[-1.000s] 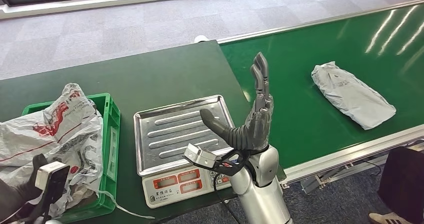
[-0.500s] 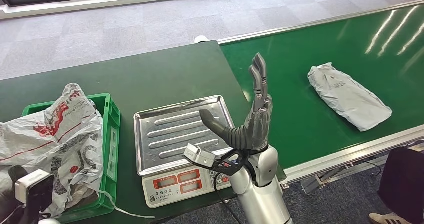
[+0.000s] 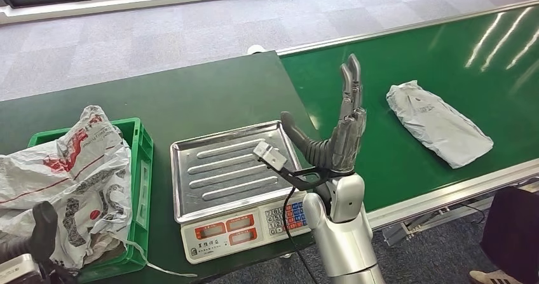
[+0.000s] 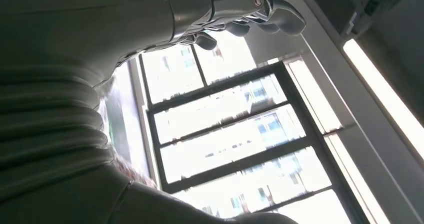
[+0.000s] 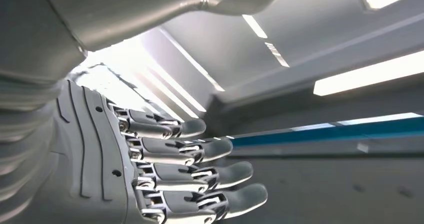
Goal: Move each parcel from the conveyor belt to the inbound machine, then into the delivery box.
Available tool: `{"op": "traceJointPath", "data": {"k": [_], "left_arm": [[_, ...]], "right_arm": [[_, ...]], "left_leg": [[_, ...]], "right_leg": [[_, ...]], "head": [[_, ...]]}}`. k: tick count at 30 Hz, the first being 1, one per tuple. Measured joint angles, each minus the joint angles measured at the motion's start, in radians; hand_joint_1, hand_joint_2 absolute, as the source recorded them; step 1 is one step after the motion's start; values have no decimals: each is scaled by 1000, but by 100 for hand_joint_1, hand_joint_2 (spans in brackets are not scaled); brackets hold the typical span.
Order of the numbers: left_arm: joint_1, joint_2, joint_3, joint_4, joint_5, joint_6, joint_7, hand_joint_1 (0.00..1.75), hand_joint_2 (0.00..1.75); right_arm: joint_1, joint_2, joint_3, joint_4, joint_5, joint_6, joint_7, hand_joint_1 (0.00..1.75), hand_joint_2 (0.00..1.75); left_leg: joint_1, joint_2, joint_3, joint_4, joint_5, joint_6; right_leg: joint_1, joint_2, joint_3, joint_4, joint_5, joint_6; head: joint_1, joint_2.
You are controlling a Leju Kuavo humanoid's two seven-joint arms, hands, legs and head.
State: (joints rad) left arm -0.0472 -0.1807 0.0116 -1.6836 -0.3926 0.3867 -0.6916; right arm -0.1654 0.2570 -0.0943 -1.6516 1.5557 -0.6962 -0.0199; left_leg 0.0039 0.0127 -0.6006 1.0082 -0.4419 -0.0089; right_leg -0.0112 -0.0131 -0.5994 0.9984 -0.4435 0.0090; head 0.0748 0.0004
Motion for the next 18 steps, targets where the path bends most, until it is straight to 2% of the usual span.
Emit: {"op": "traceJointPath", "data": {"k": [4, 6, 11, 18], "left_arm": [[37, 44, -105, -86, 126, -119, -10, 0, 175], [50, 66, -168, -125, 148, -163, -12, 0, 175], [68, 95, -248, -175, 160, -182, -12, 0, 175], [71, 99, -297, -216, 224, -281, -11, 0, 175]], "right_arm": [[-98, -178, 73, 185, 12, 2, 394, 0, 175], [-161, -253, 120, 309, 14, 2, 488, 0, 175], [-236, -347, 191, 480, 17, 2, 520, 0, 175], [-346, -409, 228, 715, 17, 2, 564, 0, 175]], "left_leg": [[-1, 1, -1, 0, 0, 1], [-2, 1, -1, 1, 0, 3], [-2, -2, -1, 1, 1, 4], [-2, -1, -1, 1, 1, 4]], "right_leg": [[-1, 0, 0, 0, 1, 2], [-2, 0, 0, -1, 2, 3], [-2, -3, 0, -1, 2, 3], [-2, -2, 0, -1, 2, 3]], "head": [[0, 0], [0, 0], [0, 0], [0, 0]]}}
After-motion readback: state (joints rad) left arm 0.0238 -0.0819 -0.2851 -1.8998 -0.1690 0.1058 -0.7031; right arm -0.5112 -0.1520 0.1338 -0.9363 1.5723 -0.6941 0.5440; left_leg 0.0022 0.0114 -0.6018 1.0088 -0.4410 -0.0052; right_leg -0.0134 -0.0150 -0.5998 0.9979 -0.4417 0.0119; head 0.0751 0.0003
